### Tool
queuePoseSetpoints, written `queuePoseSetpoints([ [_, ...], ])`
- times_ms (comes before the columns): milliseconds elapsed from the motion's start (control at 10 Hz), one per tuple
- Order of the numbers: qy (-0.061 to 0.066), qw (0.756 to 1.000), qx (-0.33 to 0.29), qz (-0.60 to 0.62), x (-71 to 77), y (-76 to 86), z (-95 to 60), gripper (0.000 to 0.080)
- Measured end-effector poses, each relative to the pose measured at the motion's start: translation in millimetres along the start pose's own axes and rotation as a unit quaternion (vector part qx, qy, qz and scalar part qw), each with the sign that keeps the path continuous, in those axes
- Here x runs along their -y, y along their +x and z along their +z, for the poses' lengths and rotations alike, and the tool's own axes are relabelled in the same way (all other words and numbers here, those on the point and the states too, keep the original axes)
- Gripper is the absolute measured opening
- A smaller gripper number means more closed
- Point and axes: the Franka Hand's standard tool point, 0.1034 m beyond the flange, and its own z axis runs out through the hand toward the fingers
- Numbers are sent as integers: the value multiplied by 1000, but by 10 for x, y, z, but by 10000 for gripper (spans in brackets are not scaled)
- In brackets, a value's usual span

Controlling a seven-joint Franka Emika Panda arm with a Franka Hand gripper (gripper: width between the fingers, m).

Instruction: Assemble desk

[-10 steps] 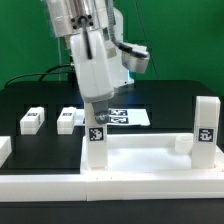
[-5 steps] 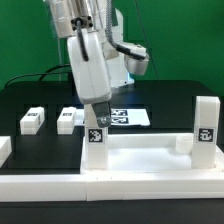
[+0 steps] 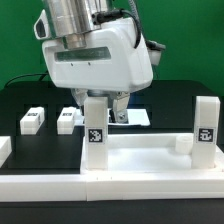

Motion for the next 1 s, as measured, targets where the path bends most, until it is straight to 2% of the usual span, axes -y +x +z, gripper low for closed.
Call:
queuePoseSetpoints([
  [100,-1,999,-1,-49,-11,11,-2,649],
  [200,-20,987,-8,-160,-53,55,-14,649],
  [300,-44,963,-16,-266,-52,91,-34,649],
  [400,-47,947,-17,-318,-52,94,-26,649],
  [700,-47,953,-19,-298,-67,99,-16,638],
  [900,-44,974,-22,-220,-63,96,-15,284],
  [1000,-44,980,-24,-194,-64,97,-15,284],
])
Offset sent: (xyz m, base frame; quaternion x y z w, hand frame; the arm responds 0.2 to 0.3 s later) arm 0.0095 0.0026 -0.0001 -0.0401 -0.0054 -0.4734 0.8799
